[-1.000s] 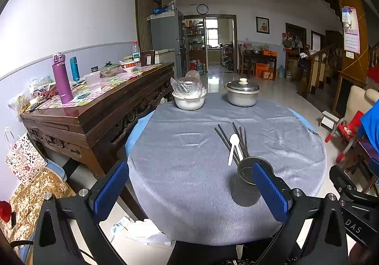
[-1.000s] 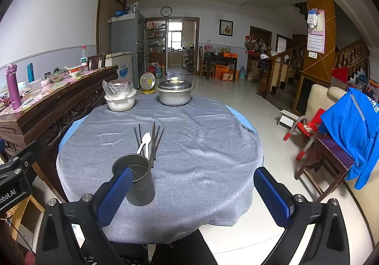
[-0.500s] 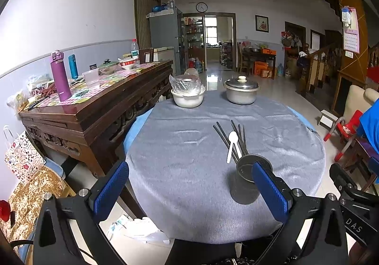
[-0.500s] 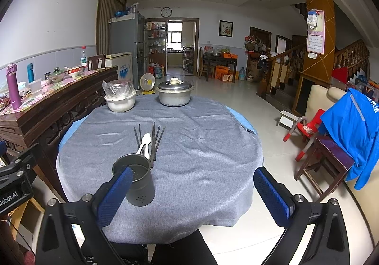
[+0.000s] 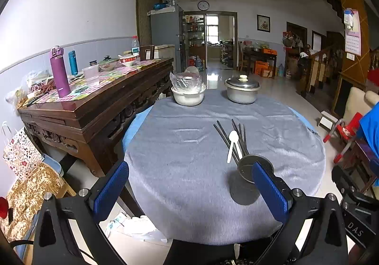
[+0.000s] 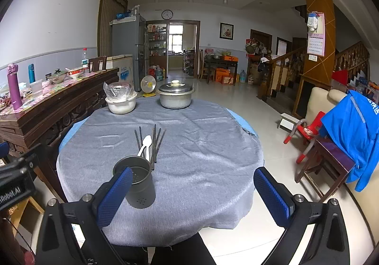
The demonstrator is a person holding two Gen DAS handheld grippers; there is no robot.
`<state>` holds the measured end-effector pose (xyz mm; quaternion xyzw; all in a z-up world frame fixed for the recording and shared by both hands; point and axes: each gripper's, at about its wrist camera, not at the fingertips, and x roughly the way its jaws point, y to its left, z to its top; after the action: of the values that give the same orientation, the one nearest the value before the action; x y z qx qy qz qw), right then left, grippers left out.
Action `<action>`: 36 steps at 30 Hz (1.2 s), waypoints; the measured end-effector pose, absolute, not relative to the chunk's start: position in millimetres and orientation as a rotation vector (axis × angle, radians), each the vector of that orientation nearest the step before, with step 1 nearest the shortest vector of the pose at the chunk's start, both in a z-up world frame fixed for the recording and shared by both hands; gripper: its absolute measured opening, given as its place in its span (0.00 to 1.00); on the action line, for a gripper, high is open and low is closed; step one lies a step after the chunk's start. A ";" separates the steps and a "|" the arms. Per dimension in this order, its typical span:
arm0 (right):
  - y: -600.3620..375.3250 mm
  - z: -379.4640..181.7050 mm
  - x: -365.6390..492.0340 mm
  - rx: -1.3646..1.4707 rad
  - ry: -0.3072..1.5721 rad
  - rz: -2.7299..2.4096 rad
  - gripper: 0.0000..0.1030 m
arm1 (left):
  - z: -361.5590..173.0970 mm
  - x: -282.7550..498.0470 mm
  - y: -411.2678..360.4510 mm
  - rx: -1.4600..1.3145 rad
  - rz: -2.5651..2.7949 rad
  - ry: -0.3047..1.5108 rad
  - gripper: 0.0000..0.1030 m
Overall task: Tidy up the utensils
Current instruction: 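Move both tools toward the grey utensil holder with chopsticks and spoons, then close left tool on chopsticks and white spoon while right tool grips chopsticks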
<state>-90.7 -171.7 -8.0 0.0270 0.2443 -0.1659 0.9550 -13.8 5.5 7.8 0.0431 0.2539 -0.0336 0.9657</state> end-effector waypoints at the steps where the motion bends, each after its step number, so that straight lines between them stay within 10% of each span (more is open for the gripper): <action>1: -172.0 -8.0 -90.7 0.054 0.496 -0.336 1.00 | 8.2 -11.2 5.9 0.089 -0.065 0.515 1.00; 25: -269.6 -47.9 133.9 0.302 0.755 0.087 1.00 | -62.7 199.8 3.6 0.050 -0.155 0.834 1.00; 36: -287.0 -120.5 328.2 0.417 0.980 0.222 0.55 | -133.0 300.3 -54.5 0.026 -0.359 1.021 0.65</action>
<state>328.2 -287.0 -120.5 0.1983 0.4662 0.1058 0.8557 300.3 -54.5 -133.0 0.0123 0.4858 -0.1706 0.8572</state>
